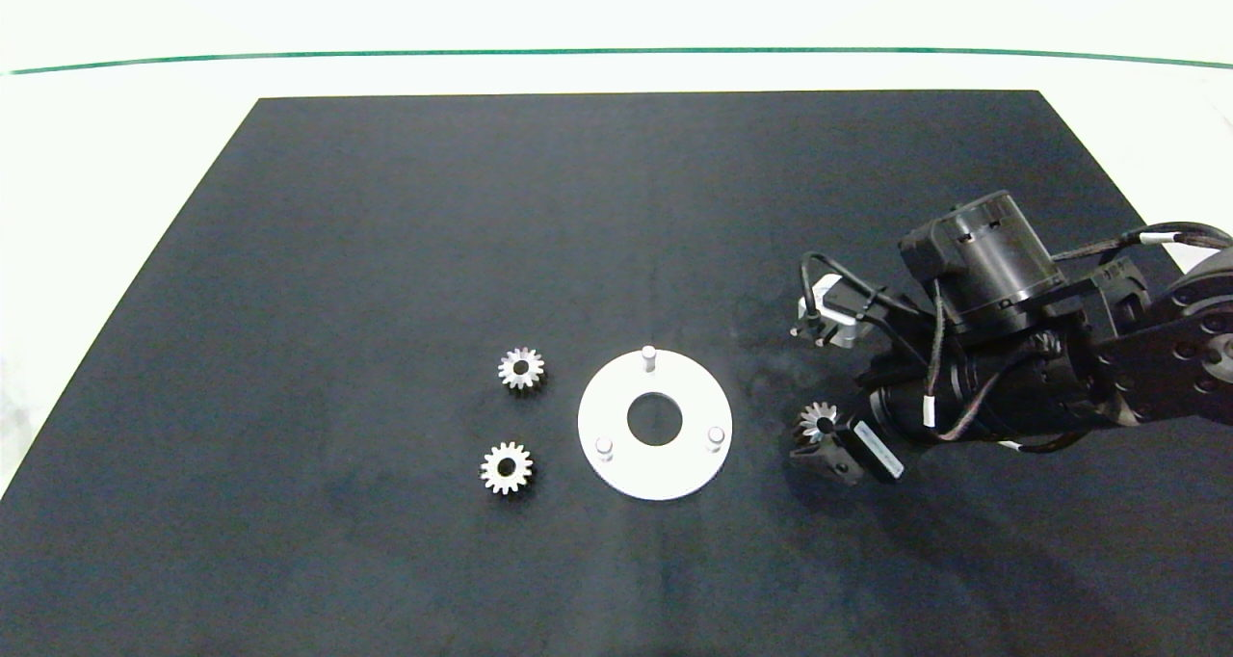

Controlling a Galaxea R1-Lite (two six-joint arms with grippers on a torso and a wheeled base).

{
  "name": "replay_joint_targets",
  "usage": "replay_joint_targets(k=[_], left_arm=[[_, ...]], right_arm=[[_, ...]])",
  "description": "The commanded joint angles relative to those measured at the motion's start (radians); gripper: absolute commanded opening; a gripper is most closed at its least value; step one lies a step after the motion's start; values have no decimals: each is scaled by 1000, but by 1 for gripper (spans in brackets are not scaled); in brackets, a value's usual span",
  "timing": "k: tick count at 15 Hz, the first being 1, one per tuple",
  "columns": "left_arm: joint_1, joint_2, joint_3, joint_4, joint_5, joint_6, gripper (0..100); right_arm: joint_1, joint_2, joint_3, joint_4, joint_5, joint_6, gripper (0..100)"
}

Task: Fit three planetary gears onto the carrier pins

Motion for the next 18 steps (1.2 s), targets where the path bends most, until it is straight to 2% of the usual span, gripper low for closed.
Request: replay_joint_targets(k=[1, 4, 18], left_arm=[[1, -2, 0, 5, -1, 1, 100], [1, -4, 0, 5, -1, 1, 100], [1, -13, 0, 5, 1, 6, 100]], right_arm=[[5, 6, 0, 3, -2, -3, 100], [21, 9, 1, 3, -2, -3, 100], [31, 45, -2, -6, -7, -3, 72]])
